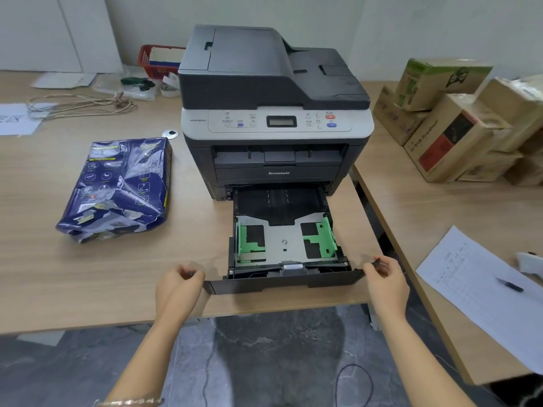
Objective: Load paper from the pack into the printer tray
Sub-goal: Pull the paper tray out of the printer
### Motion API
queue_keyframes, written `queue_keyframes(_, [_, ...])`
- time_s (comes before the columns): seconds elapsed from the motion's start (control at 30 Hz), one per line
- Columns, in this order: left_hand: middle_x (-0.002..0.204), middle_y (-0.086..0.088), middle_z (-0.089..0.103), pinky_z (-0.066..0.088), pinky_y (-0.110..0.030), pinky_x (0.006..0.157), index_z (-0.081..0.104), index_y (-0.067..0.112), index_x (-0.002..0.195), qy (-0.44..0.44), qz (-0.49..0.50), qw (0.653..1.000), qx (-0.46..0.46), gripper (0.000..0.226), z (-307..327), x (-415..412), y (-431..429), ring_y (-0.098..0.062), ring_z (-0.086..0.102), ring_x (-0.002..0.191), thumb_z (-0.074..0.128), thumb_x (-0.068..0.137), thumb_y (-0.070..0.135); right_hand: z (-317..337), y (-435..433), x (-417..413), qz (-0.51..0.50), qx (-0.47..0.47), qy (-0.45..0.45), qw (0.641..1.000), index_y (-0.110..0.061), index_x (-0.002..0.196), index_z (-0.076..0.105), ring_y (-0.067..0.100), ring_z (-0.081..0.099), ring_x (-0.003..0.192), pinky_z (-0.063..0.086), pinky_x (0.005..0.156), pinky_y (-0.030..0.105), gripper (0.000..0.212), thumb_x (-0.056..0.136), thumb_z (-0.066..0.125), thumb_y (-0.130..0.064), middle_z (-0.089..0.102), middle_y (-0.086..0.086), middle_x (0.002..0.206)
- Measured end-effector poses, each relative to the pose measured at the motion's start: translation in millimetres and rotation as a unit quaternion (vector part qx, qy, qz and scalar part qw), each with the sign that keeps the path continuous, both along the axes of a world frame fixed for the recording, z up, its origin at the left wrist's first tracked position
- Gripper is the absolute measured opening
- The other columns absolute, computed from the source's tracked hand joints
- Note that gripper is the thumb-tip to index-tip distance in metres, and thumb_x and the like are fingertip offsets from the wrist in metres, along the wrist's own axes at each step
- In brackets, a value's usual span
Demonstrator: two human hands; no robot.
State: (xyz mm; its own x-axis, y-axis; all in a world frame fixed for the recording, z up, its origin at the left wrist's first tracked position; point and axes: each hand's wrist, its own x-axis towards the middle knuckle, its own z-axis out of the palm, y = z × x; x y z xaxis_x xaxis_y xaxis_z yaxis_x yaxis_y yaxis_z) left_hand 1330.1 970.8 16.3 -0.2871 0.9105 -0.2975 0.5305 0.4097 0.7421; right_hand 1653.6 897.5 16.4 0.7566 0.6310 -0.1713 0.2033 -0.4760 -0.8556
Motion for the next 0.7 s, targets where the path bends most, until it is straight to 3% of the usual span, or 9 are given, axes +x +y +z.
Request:
queue_keyframes(0.17, [0.077, -0.013, 0.067, 0.039, -0.032, 0.060, 0.061, 0.005, 0.077, 0.007, -0.016, 0.999, -0.038, 0.013, 2, -6, -2, -0.030, 0.059, 0.078, 0.055, 0.075, 0.016, -3, -5, -3, -0.004, 0.003, 0.011, 1.000, -0.011, 0.113, 0.058, 0.020, 0.054, 0.093, 0.038, 0.079, 0.030, 0.025, 0.088, 0.060, -0.014, 0.062, 0.007, 0.106])
queue_keyframes(0.33, [0.075, -0.015, 0.068, 0.046, -0.035, 0.064, 0.062, 0.003, 0.076, 0.001, -0.034, 0.995, -0.090, 0.038, 10, -8, 2, -0.031, 0.061, 0.078, 0.045, 0.056, 0.030, -5, -13, -3, 0.002, -0.001, -0.002, 1.000, -0.012, 0.114, 0.058, 0.027, 0.058, 0.104, 0.041, 0.083, 0.033, 0.027, 0.087, 0.060, -0.012, 0.061, 0.006, 0.105])
queue_keyframes(0.43, [0.077, -0.012, 0.067, 0.054, -0.042, 0.077, 0.062, 0.008, 0.077, -0.002, -0.029, 0.994, -0.105, 0.030, 11, -8, 11, -0.031, 0.063, 0.081, 0.053, 0.062, 0.032, 1, -8, -6, 0.011, 0.002, -0.063, 0.998, -0.011, 0.126, 0.053, 0.027, 0.052, 0.118, 0.041, 0.093, 0.036, 0.040, 0.087, 0.062, -0.015, 0.058, 0.009, 0.124])
queue_keyframes(0.5, [0.075, -0.006, 0.064, 0.048, -0.036, 0.071, 0.062, 0.010, 0.080, 0.003, -0.029, 0.995, -0.100, 0.019, 15, -6, 18, -0.030, 0.061, 0.084, 0.058, 0.073, 0.027, 11, 6, -12, 0.041, 0.017, -0.122, 0.992, -0.012, 0.129, 0.052, 0.024, 0.049, 0.122, 0.041, 0.096, 0.037, 0.043, 0.088, 0.062, -0.018, 0.056, 0.006, 0.129])
queue_keyframes(0.63, [0.079, -0.002, 0.062, 0.041, -0.033, 0.071, 0.063, 0.012, 0.085, 0.013, -0.026, 0.998, -0.057, 0.012, 23, -1, 37, -0.027, 0.057, 0.087, 0.060, 0.080, 0.023, 27, 49, -32, 0.148, 0.040, -0.149, 0.977, -0.014, 0.123, 0.057, 0.012, 0.051, 0.107, 0.039, 0.085, 0.021, 0.034, 0.090, 0.060, -0.018, 0.060, 0.001, 0.121])
queue_keyframes(0.7, [0.081, -0.003, 0.063, 0.043, -0.033, 0.073, 0.063, 0.013, 0.083, -0.001, -0.023, 0.999, -0.036, 0.009, 26, 1, 44, -0.026, 0.058, 0.085, 0.060, 0.081, 0.022, 31, 70, -44, 0.196, 0.036, -0.123, 0.972, -0.017, 0.122, 0.057, 0.011, 0.053, 0.107, 0.043, 0.084, 0.022, 0.032, 0.090, 0.060, -0.018, 0.061, 0.000, 0.121])
